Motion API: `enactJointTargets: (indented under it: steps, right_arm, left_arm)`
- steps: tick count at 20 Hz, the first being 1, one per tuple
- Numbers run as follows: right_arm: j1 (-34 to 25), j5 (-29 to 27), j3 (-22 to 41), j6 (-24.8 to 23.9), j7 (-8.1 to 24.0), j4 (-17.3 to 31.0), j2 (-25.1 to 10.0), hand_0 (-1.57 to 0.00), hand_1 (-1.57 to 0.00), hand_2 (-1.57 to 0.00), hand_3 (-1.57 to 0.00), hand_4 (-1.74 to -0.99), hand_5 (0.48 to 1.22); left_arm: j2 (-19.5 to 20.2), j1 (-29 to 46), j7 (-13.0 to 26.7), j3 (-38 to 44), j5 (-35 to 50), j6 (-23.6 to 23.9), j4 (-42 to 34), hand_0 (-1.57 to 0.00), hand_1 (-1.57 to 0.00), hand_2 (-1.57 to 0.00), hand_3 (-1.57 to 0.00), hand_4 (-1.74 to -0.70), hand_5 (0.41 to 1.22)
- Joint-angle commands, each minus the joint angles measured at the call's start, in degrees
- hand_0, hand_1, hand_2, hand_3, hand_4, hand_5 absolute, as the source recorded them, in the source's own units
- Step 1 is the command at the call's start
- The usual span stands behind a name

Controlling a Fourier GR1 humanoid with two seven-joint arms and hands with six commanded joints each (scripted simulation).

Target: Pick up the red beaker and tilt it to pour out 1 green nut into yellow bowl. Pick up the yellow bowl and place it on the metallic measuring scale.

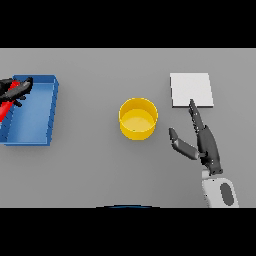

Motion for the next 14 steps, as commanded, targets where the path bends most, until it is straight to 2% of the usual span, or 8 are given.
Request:
enactJointTargets:
  steps: [1,3,6,10,12,14]
  right_arm:
    - [0.0,0.5,0.3,-0.3,-0.4,-0.3,0.0,0.0,0.0,0.0,0.0,-1.151,0.677]
    - [0.0,0.1,0.2,-0.1,-0.6,-0.7,-0.1,0.0,0.0,0.0,0.0,-1.145,0.685]
    - [0.4,0.5,0.2,0.1,0.3,-0.9,-0.6,0.0,0.0,0.0,0.0,-1.16,0.688]
    - [0.0,0.9,-0.2,-0.4,1.8,-1.0,-1.0,0.0,0.0,0.0,0.0,-1.178,0.679]
    - [-0.1,4.4,1.3,-1.4,3.6,-1.9,-1.4,0.0,0.0,0.0,0.0,-1.163,0.677]
    - [-1.8,5.2,2.6,0.9,2.8,-1.3,-3.0,0.0,0.0,0.0,0.0,-1.132,0.703]
  left_arm:
    - [0.4,0.0,0.5,-0.4,-0.2,-0.5,-0.4,-0.64,-0.56,-0.54,-0.45,-0.82,0.667]
    - [0.9,-0.5,0.9,-2.3,-2.5,-2.0,0.3,-0.41,-0.36,-0.34,-0.29,-0.76,0.651]
    - [0.0,-1.3,0.1,-2.9,-4.3,-1.1,2.1,-0.21,-0.18,-0.18,-0.15,-0.73,0.647]
    - [-1.4,-2.6,-0.4,-2.9,-6.0,1.6,4.2,-0.09,-0.07,-0.07,-0.06,-0.7,0.653]
    - [-1.7,-2.2,-3.9,-2.0,-6.0,2.6,4.6,-0.05,-0.05,-0.05,-0.04,-0.71,0.663]
    - [-2.0,-2.0,-4.5,-1.8,-6.1,4.0,3.7,-0.03,-0.03,-0.03,-0.02,-0.71,0.679]
